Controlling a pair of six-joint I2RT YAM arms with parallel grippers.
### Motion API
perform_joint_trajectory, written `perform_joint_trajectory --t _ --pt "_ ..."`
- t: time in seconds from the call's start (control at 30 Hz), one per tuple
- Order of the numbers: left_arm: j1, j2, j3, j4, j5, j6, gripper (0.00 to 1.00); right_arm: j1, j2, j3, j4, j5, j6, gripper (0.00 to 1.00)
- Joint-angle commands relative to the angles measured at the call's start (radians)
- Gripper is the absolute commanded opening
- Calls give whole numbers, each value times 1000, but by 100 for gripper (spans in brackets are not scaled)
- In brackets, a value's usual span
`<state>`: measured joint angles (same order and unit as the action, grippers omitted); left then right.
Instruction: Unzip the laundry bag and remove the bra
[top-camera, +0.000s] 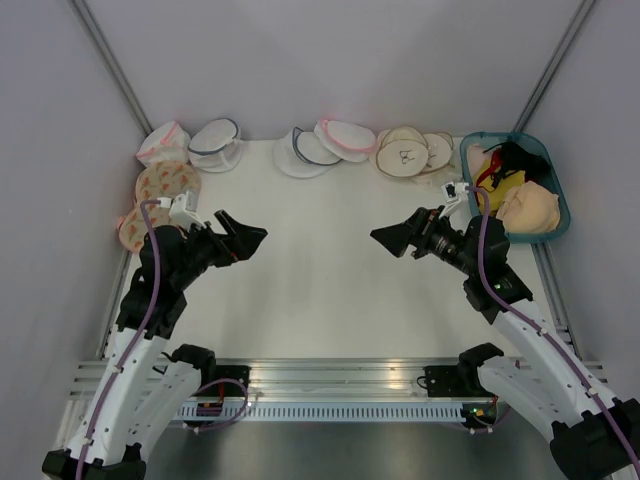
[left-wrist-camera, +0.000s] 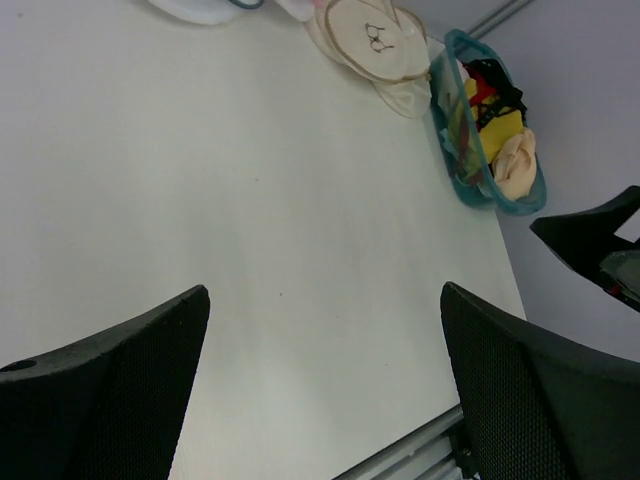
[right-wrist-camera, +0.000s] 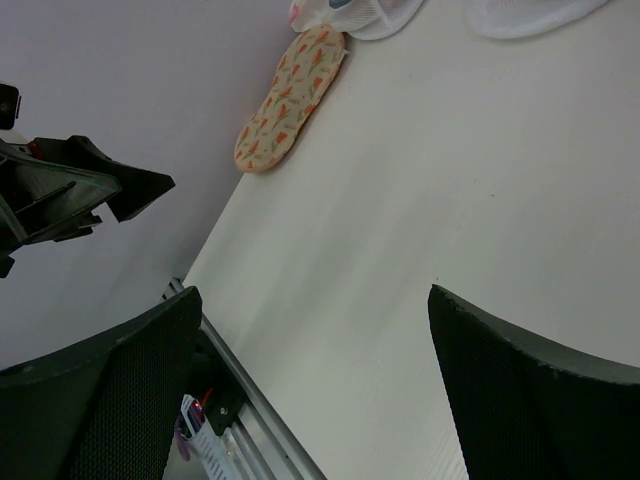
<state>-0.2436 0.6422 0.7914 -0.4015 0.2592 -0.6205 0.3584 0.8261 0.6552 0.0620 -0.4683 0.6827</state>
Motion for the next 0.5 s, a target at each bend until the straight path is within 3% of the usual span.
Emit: perform_joint_trajectory --t 0.0,0.1,0.13,0.23,0.3,0.47 --pt "0 -13 46 -28 -112 54 100 5 -8 38 -4 13 -29 98" --pt "1 5 65 -33 -214 48 100 7 -1 35 -5 2 -29 98" --pt "0 42 71 -39 -344 7 100 5 1 35 -7 0 -29 98" --pt "18 124 101 -22 -528 -94 100 5 -2 32 -21 -3 -35 98" --pt "79 209 94 54 -509 -139 100 5 -21 26 -24 -6 -34 98" --pt "344 448 6 383 -210 -464 99 5 -65 0 -28 -3 -32 98"
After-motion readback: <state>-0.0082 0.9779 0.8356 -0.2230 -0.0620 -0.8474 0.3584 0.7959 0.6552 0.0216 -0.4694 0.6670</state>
